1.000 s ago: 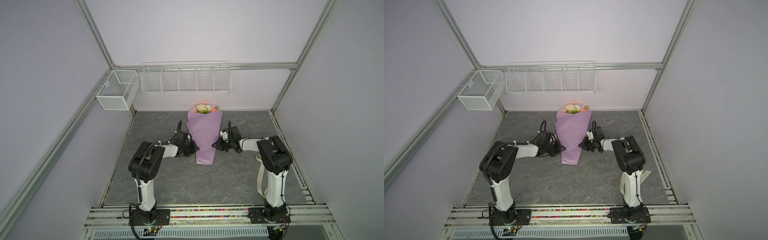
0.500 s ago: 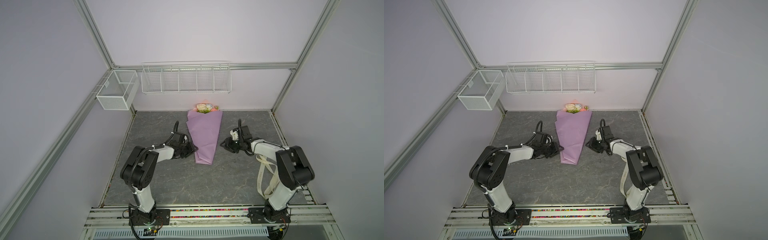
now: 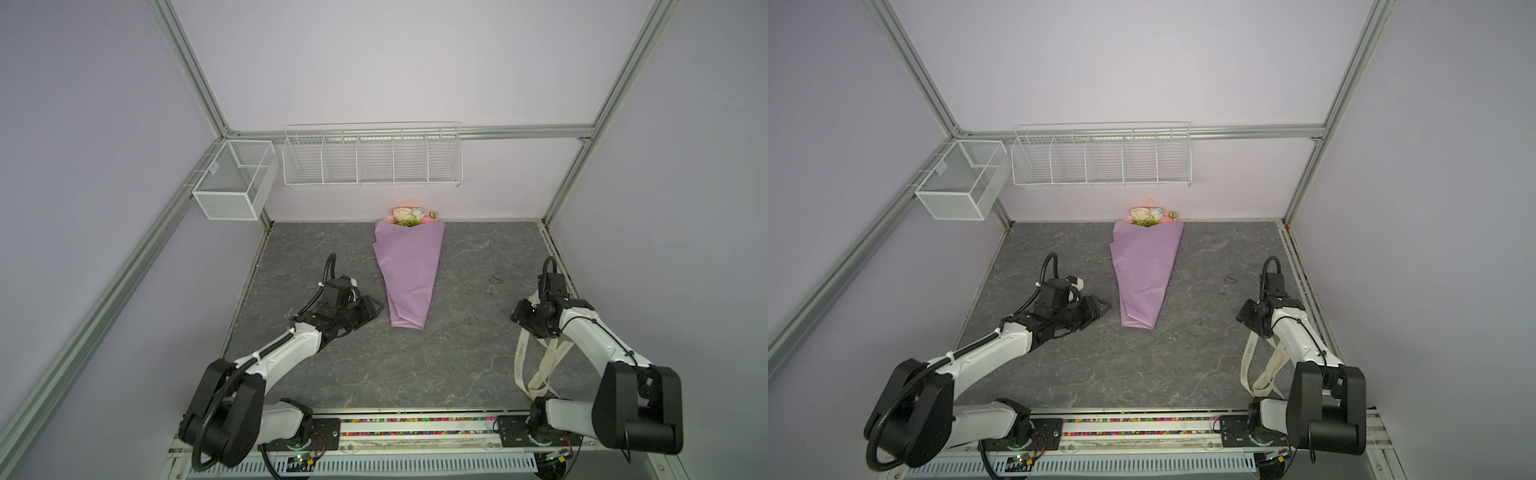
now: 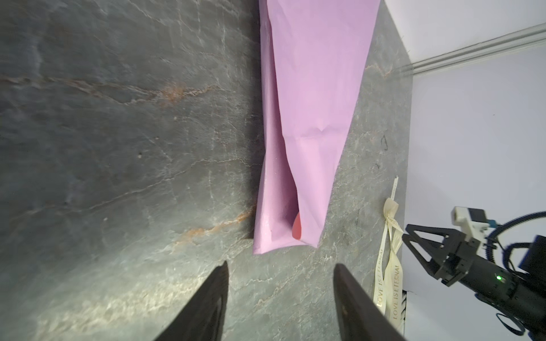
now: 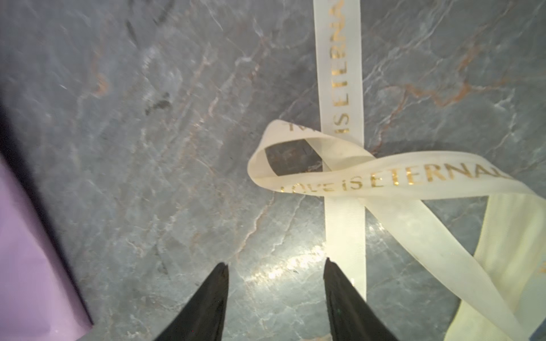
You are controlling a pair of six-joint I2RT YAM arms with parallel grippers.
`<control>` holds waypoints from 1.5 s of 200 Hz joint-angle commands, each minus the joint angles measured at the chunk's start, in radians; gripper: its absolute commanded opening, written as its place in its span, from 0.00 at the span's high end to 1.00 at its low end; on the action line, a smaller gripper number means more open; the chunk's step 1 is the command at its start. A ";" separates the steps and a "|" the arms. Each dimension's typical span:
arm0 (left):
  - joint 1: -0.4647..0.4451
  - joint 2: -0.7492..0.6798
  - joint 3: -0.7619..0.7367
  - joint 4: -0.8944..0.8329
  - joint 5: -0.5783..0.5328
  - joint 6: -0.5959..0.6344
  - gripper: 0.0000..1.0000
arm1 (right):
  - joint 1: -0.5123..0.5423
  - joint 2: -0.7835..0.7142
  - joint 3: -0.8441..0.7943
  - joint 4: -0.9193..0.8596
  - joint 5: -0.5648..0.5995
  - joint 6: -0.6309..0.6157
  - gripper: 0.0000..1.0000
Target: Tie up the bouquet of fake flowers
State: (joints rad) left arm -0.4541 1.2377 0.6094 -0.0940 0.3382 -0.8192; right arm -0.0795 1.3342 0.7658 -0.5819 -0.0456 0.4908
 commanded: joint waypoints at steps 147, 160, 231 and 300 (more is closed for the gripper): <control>0.001 -0.208 -0.119 -0.091 -0.058 0.015 0.42 | 0.018 0.403 0.283 -0.033 0.036 -0.233 0.68; 0.002 -0.212 -0.119 -0.096 -0.057 0.018 0.42 | 0.026 0.402 0.291 -0.037 0.038 -0.235 0.77; 0.002 -0.258 -0.118 -0.078 -0.032 0.030 0.44 | 0.162 0.019 0.301 -0.046 -0.218 -0.139 0.93; 0.001 -0.332 -0.096 -0.066 0.027 0.057 0.44 | 0.274 -0.262 0.410 0.039 -0.544 -0.045 0.93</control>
State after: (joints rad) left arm -0.4541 0.9375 0.4847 -0.1787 0.3378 -0.7830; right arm 0.1654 1.1007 1.1416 -0.5800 -0.4286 0.4091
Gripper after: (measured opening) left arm 0.555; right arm 0.067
